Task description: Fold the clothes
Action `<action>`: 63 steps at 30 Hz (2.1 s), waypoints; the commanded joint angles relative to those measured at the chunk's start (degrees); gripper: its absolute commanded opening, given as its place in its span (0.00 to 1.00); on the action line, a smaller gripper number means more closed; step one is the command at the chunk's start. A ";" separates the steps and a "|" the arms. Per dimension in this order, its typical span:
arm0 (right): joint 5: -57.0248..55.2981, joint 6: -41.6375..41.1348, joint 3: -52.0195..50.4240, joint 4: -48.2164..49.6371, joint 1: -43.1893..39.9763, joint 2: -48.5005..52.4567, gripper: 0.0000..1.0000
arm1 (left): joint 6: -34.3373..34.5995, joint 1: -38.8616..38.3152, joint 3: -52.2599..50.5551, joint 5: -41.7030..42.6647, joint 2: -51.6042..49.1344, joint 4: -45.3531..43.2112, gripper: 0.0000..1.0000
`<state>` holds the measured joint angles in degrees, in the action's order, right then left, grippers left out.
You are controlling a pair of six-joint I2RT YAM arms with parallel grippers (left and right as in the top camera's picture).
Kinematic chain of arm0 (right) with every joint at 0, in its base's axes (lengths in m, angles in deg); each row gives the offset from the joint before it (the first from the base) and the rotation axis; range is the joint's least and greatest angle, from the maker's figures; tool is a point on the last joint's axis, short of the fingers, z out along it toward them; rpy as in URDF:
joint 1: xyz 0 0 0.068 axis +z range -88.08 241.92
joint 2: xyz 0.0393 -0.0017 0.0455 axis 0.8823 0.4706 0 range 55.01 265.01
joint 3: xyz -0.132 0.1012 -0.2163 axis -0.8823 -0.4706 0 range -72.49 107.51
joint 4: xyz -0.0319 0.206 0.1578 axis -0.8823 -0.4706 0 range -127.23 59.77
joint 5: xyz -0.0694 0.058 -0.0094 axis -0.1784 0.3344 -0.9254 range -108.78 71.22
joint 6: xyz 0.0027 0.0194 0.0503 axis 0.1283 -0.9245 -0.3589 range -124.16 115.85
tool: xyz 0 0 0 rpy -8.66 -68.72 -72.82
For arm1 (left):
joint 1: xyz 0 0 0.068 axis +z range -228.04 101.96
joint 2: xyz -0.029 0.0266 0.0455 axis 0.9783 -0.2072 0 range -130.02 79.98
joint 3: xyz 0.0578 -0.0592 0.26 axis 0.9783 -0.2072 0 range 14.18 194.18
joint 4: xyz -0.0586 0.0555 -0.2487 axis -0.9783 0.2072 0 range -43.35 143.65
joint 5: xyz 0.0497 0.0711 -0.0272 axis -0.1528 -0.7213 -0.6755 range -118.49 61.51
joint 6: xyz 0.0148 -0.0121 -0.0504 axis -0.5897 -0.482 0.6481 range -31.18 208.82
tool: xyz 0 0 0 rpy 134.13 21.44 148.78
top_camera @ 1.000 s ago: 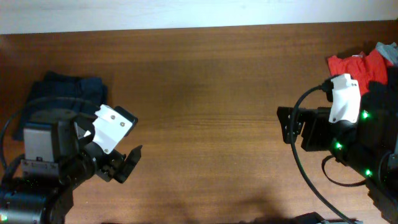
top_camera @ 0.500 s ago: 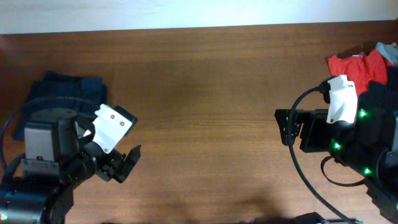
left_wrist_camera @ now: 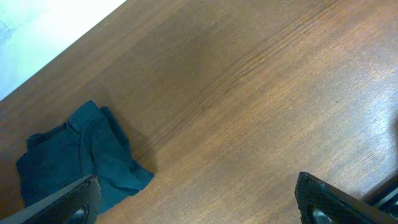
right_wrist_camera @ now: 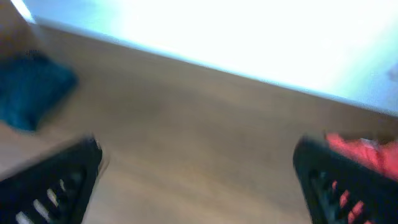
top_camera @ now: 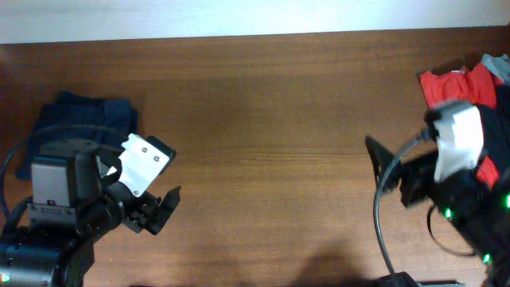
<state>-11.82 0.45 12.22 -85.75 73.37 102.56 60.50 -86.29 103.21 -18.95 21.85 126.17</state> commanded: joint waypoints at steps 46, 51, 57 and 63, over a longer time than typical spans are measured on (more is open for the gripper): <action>7.61 3.52 -76.94 28.26 -5.42 -47.36 0.98 | -0.92 -0.33 -0.26 -0.37 0.13 -0.15 0.99; 7.61 3.52 -76.94 28.26 -5.42 -47.36 0.99 | -0.92 -0.33 -0.26 -0.37 0.13 -0.15 0.99; 7.61 3.52 -76.94 28.28 -5.42 -47.36 0.99 | -0.92 -0.33 -0.26 -0.37 0.13 -0.15 0.99; 7.61 3.52 -76.94 28.26 -5.42 -47.36 0.99 | -0.92 -0.33 -0.26 -0.37 0.13 -0.15 0.99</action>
<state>-5.11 3.75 -64.26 -57.65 68.23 55.85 60.50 -86.29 102.97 -19.12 21.85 126.19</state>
